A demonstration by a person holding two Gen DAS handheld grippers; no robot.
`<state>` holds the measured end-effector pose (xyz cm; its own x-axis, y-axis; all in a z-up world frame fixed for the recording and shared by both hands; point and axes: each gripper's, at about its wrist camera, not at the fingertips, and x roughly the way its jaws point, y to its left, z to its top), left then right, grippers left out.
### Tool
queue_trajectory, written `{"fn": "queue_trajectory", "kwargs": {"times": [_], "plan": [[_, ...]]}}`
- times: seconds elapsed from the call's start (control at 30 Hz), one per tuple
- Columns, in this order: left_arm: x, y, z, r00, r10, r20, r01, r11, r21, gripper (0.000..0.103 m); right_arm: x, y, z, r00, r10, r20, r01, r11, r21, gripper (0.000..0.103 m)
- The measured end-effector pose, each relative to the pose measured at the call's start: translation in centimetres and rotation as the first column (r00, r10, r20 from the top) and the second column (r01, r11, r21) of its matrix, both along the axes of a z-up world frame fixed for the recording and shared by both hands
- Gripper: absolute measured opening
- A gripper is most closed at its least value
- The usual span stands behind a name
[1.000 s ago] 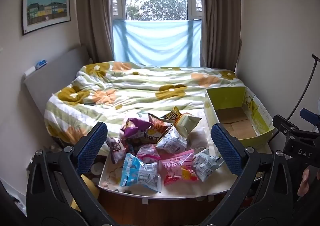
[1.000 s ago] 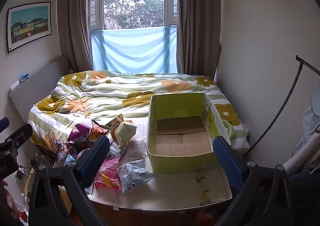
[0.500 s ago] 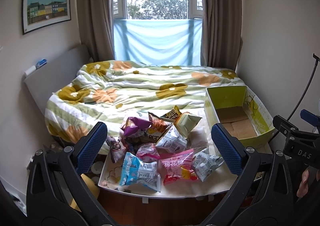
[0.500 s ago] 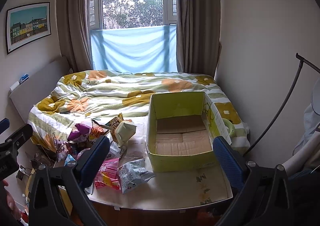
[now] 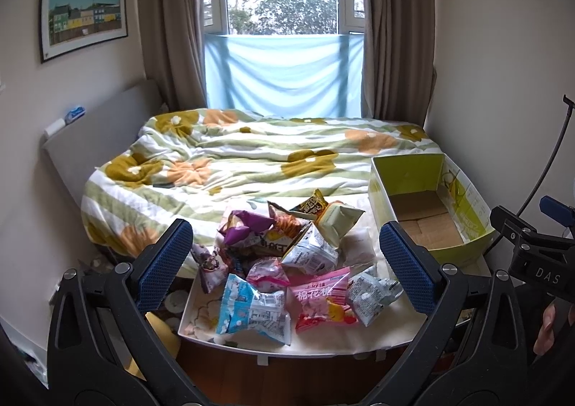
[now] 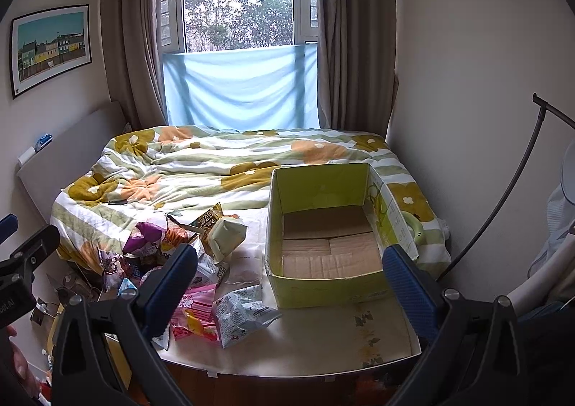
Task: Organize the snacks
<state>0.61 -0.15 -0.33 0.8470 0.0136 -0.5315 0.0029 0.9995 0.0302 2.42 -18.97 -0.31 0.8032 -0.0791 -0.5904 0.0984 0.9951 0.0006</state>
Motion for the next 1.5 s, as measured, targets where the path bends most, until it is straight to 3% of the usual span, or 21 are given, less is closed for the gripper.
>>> {"fn": "queue_trajectory", "kwargs": {"times": [1.5], "plan": [[0.54, 0.09, -0.54, 1.0, -0.017, -0.007, 0.017, 1.0, -0.003, 0.103, 0.05, 0.08, -0.16, 1.0, 0.001, -0.01, -0.001, 1.0, 0.005, 0.102]]}}
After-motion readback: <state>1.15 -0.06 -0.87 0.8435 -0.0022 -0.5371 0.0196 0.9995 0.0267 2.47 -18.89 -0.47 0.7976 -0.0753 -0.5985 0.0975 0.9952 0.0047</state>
